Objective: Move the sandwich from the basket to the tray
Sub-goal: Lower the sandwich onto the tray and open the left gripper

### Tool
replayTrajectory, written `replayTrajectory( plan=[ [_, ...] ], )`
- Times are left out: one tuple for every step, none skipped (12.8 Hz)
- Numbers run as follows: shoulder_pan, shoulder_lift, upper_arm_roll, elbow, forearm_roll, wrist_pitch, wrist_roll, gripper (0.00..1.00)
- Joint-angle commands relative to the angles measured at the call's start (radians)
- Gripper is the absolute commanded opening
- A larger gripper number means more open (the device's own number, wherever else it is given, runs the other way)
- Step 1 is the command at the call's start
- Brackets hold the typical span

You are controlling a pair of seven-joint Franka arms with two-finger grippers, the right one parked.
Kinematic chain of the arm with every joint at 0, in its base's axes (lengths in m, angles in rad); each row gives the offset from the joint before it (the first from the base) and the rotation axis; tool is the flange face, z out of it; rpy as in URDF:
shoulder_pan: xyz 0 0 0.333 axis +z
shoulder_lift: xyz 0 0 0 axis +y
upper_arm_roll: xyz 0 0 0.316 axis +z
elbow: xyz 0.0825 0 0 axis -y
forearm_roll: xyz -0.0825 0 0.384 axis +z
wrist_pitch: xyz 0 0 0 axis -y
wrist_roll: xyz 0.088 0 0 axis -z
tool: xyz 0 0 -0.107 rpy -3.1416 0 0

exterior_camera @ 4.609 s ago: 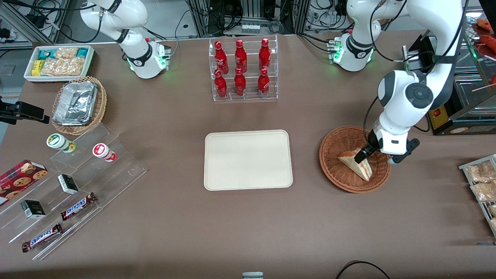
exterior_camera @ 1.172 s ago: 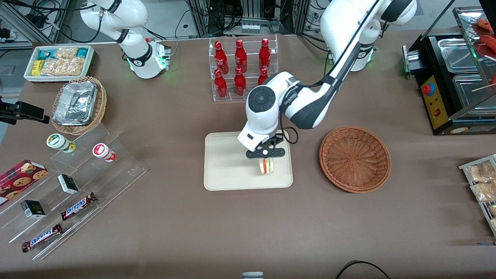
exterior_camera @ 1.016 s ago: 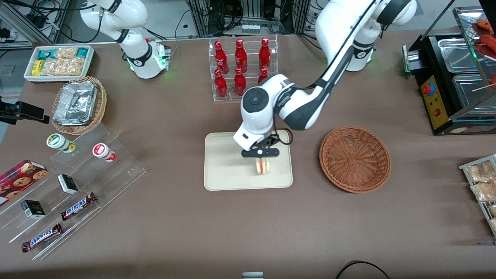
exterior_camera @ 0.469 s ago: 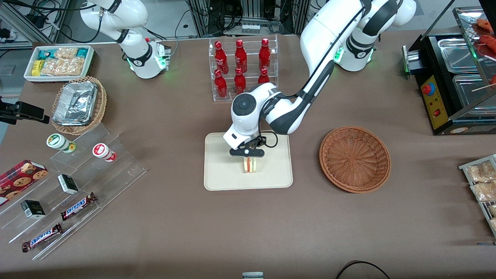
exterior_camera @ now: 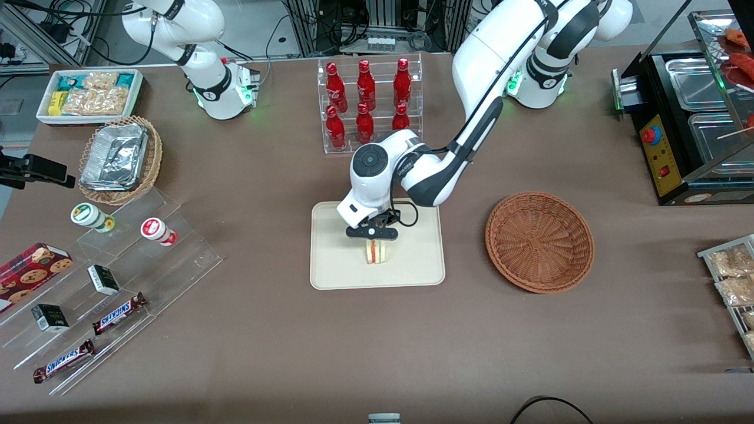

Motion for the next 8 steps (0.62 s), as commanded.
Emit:
replayTrajectory(
  plan=[
    [-0.017, 0.030, 0.014, 0.030, 0.025, 0.024, -0.027, 0.12],
    [-0.017, 0.030, 0.014, 0.030, 0.025, 0.024, -0.022, 0.67],
    [-0.017, 0.026, 0.014, 0.031, 0.026, 0.018, -0.013, 1.00],
    [-0.015, 0.018, 0.015, 0.031, 0.026, 0.016, -0.014, 1.00],
    [-0.012, 0.012, 0.015, 0.031, 0.026, 0.013, -0.016, 1.00],
    [-0.008, -0.008, 0.015, 0.031, 0.025, 0.002, -0.016, 1.00],
    [-0.005, -0.040, 0.015, 0.031, 0.022, -0.033, -0.017, 1.00],
    [-0.003, -0.061, 0.017, 0.031, 0.019, -0.054, -0.022, 1.00]
  ],
)
